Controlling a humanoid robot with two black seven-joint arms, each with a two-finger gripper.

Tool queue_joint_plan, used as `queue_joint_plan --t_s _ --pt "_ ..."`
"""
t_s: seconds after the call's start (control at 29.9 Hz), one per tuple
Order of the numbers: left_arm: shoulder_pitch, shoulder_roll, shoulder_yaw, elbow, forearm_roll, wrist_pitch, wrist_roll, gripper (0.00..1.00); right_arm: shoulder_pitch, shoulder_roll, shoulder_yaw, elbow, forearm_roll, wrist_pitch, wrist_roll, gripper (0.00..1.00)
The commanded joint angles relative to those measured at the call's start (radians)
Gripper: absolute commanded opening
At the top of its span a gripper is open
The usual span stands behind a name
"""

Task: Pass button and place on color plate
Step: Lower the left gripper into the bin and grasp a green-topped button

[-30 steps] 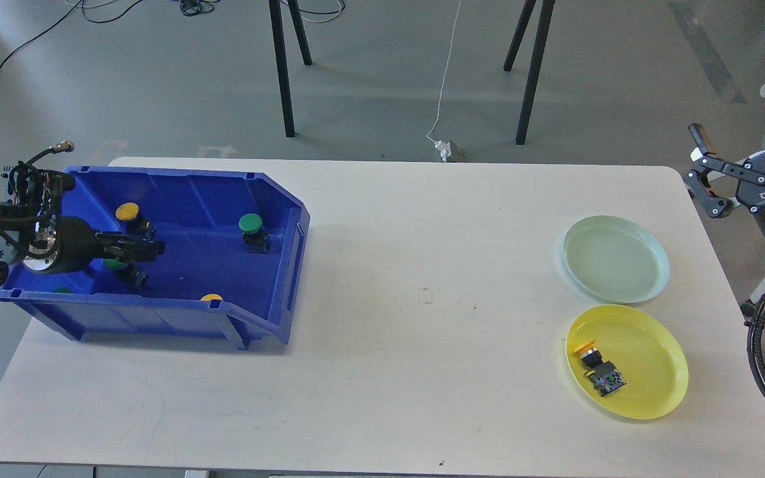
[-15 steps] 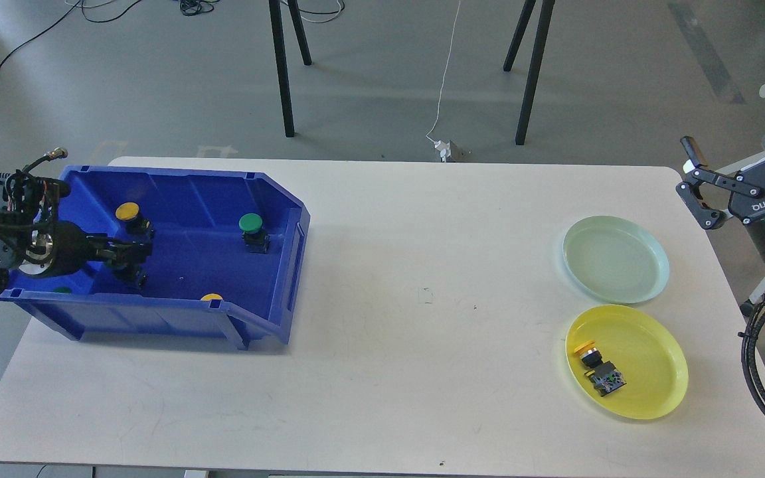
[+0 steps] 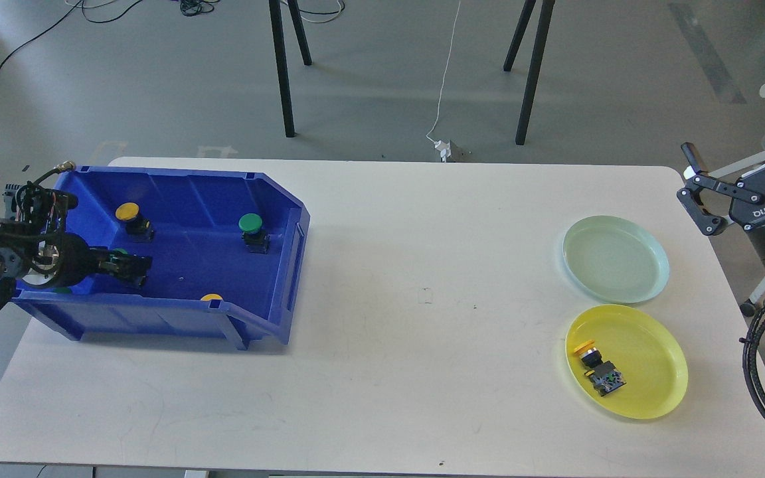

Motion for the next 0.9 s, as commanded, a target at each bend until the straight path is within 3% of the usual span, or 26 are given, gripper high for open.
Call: queue_joint_plan --t_s 0.0,0.07,0.13,0.3,0.47,0.73,0.87 --pt "-0.004 -0.001 0.02 0.0 -0.007 0.0 0.0 0.85 -0.002 0.0 0.0 0.0 0.0 0.0 0.0 0.99" --pt "-0.005 -0.001 0.022 0.0 -0.007 0.002 0.0 0.78 -0.008 0.0 0.0 0.001 0.0 0.0 0.0 0.99" --pt "-0.005 -0.001 0.023 0.0 -0.005 0.006 0.0 0.63 -0.009 0.0 0.001 0.0 0.0 0.0 0.0 0.99" --pt "-0.008 0.0 0.023 0.0 -0.007 0.01 0.0 0.52 -0.016 0.0 0.003 0.0 0.0 0.002 0.0 0.99" --pt "-0.008 0.002 0.023 0.0 -0.004 0.011 0.0 0.08 -0.016 0.0 0.0 0.0 0.0 0.0 0.0 0.99" --pt "-0.05 0.011 0.0 -0.047 -0.027 -0.003 0.0 0.02 -0.028 0.0 0.003 0.0 0.0 0.0 0.0 0.99" --pt "-0.129 0.132 -0.012 -0.248 -0.164 -0.079 0.0 0.02 -0.026 0.0 0.008 -0.002 -0.003 -0.001 0.0 0.99"
